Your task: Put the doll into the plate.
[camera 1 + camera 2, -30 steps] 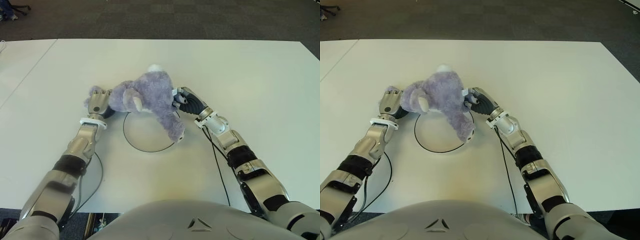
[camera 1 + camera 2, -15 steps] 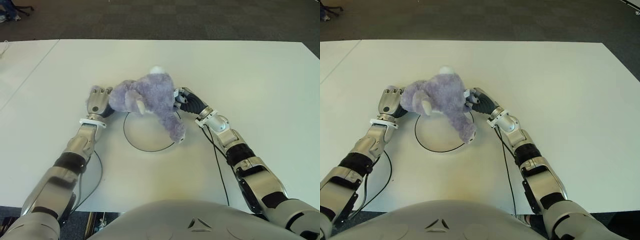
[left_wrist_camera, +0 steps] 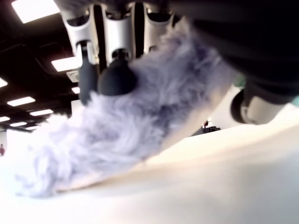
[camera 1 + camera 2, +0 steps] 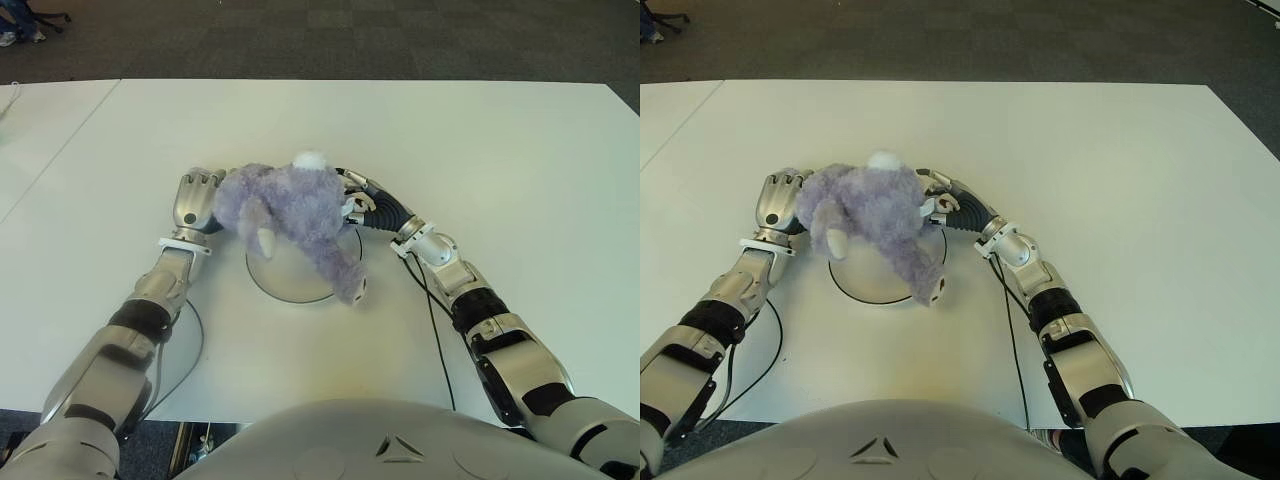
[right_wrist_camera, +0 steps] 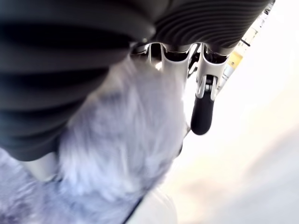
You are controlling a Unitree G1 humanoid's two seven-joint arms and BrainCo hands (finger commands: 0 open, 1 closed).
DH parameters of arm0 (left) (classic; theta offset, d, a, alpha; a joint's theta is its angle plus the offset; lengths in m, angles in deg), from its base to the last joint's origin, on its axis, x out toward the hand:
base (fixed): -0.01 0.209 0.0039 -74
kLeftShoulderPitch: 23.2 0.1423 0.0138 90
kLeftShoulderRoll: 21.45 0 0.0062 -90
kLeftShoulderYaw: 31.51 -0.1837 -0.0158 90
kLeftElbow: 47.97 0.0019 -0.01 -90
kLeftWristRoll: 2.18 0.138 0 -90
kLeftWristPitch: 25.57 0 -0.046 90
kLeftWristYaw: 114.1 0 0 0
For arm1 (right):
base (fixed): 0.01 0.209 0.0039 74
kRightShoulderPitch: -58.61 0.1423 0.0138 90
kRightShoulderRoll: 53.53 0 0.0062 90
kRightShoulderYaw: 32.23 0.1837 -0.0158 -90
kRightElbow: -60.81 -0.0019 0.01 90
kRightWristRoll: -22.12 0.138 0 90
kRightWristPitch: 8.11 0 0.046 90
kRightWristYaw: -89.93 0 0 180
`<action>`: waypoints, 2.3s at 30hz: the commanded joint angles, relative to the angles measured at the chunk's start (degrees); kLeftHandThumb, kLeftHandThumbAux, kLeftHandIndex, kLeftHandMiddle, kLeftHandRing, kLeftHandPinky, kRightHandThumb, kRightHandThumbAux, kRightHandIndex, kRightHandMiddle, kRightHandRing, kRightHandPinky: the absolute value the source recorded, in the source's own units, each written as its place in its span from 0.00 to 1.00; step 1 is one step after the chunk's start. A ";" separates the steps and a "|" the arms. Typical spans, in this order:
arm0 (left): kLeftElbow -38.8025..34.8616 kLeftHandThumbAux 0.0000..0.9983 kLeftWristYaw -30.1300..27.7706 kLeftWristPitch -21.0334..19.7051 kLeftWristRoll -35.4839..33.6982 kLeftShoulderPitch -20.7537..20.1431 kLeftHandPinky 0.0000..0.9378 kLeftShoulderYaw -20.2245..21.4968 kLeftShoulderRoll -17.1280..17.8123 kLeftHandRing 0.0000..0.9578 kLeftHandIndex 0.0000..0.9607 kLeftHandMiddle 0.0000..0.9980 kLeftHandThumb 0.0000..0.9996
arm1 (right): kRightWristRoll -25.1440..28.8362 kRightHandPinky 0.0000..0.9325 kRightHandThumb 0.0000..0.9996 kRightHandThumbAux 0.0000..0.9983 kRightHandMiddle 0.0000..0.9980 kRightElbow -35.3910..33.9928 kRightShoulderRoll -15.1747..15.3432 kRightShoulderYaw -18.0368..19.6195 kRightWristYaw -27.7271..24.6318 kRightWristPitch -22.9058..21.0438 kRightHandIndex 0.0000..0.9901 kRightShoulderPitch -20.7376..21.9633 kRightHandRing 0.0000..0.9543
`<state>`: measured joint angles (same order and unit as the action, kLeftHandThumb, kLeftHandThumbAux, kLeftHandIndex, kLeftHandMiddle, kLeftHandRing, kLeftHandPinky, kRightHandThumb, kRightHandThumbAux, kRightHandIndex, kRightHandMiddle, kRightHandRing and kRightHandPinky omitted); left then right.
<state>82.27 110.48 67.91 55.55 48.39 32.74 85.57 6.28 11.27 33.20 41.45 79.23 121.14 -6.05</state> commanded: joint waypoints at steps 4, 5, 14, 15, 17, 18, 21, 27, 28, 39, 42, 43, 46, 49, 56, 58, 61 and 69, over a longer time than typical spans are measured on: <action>8.55 0.31 4.89 3.03 -0.84 2.56 0.00 -2.61 -2.55 0.00 0.00 0.00 0.31 | -2.74 0.00 0.00 0.41 0.00 -0.92 0.66 -2.03 -1.82 -0.49 0.00 0.67 0.00; 8.97 0.29 5.22 3.32 -0.98 2.42 0.00 -2.59 -2.62 0.00 0.00 0.00 0.31 | -2.91 0.00 0.00 0.40 0.00 -1.11 0.71 -2.10 -1.91 -0.78 0.00 0.63 0.00; 12.57 0.26 7.04 4.36 -1.34 1.12 0.00 -3.02 -3.08 0.00 0.00 0.00 0.29 | -4.58 0.00 0.00 0.34 0.00 -1.08 0.44 -2.51 -1.59 -3.70 0.00 0.54 0.00; 12.80 0.26 7.04 4.29 -1.37 1.03 0.00 -3.07 -3.15 0.00 0.00 0.00 0.29 | -4.81 0.00 0.00 0.34 0.00 -1.09 0.47 -2.56 -1.47 -3.98 0.00 0.58 0.00; 13.13 0.26 7.12 4.26 -1.45 0.92 0.00 -3.15 -3.17 0.00 0.00 0.00 0.28 | -5.11 0.00 0.00 0.34 0.00 -1.22 0.45 -2.63 -1.32 -4.35 0.00 0.58 0.00; 13.40 0.26 7.19 4.14 -1.45 0.83 0.00 -3.22 -3.24 0.00 0.00 0.00 0.28 | -5.37 0.00 0.00 0.33 0.00 -1.11 0.41 -2.68 -1.08 -4.52 0.00 0.62 0.00; 14.30 0.27 7.54 3.57 -1.34 0.59 0.00 -3.46 -3.47 0.00 0.00 0.00 0.26 | -6.14 0.00 0.00 0.34 0.00 -1.19 0.40 -2.85 -0.44 -5.07 0.00 0.61 0.00; 16.50 0.30 8.46 2.96 -1.51 -0.03 0.00 -3.93 -3.93 0.00 0.00 0.00 0.23 | -6.51 0.00 0.00 0.33 0.00 -0.64 -0.06 -3.08 0.08 -6.41 0.00 0.60 0.00; 16.87 0.30 8.60 2.85 -1.56 -0.16 0.00 -4.02 -4.02 0.00 0.00 0.00 0.23 | -6.55 0.00 0.00 0.33 0.00 -0.51 -0.15 -3.11 0.13 -6.68 0.00 0.60 0.00; 20.10 0.32 10.13 2.00 -2.19 -1.31 0.00 -4.99 -4.77 0.00 0.00 0.00 0.19 | -8.52 0.00 0.00 0.32 0.00 0.72 -0.69 -3.89 2.61 -8.06 0.00 0.68 0.00; 20.62 0.32 10.62 2.01 -2.28 -1.51 0.00 -5.22 -4.83 0.00 0.00 0.00 0.19 | -8.86 0.00 0.00 0.32 0.00 1.14 -0.73 -4.13 3.17 -7.61 0.00 0.71 0.00; 20.80 0.32 10.83 2.02 -2.32 -1.56 0.00 -5.30 -4.84 0.00 0.00 0.00 0.19 | -8.78 0.00 0.00 0.32 0.00 1.35 -0.79 -4.18 3.14 -7.48 0.00 0.74 0.00; 21.15 0.31 11.44 2.20 -2.45 -1.60 0.00 -5.41 -4.84 0.00 0.00 0.00 0.22 | -8.56 0.00 0.00 0.32 0.00 2.10 -0.99 -4.32 2.95 -7.17 0.00 0.92 0.00; 21.26 0.30 11.98 2.42 -2.64 -1.57 0.00 -5.38 -4.83 0.00 0.00 0.00 0.24 | -8.53 0.00 0.00 0.32 0.00 2.99 -1.17 -4.45 2.97 -6.84 0.00 1.17 0.00; 17.71 0.20 13.16 2.75 -3.52 -1.19 0.00 -4.45 -3.78 0.00 0.00 0.00 0.23 | -8.57 0.00 0.00 0.33 0.00 6.46 -1.35 -4.61 3.21 -5.19 0.00 3.34 0.00; 16.64 0.18 13.35 2.93 -3.77 -0.99 0.00 -4.20 -3.38 0.00 0.00 0.00 0.22 | -7.96 0.00 0.00 0.34 0.00 6.96 -1.36 -4.31 2.51 -5.01 0.00 4.38 0.00; 14.66 0.15 13.86 3.08 -3.99 -0.78 0.00 -3.88 -2.51 0.00 0.00 0.00 0.19 | -5.49 0.00 0.00 0.35 0.00 5.24 -0.96 -3.18 -0.75 -5.56 0.00 6.42 0.00; 4.68 0.12 12.75 5.45 -5.14 1.70 0.00 -2.08 1.12 0.00 0.00 0.00 0.05 | 0.96 0.00 0.00 0.35 0.00 -2.61 0.24 -1.31 -8.32 -4.79 0.00 6.04 0.00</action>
<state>88.47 123.04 71.87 51.14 45.07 31.47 88.02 4.85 11.23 33.32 39.57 73.47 116.11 0.07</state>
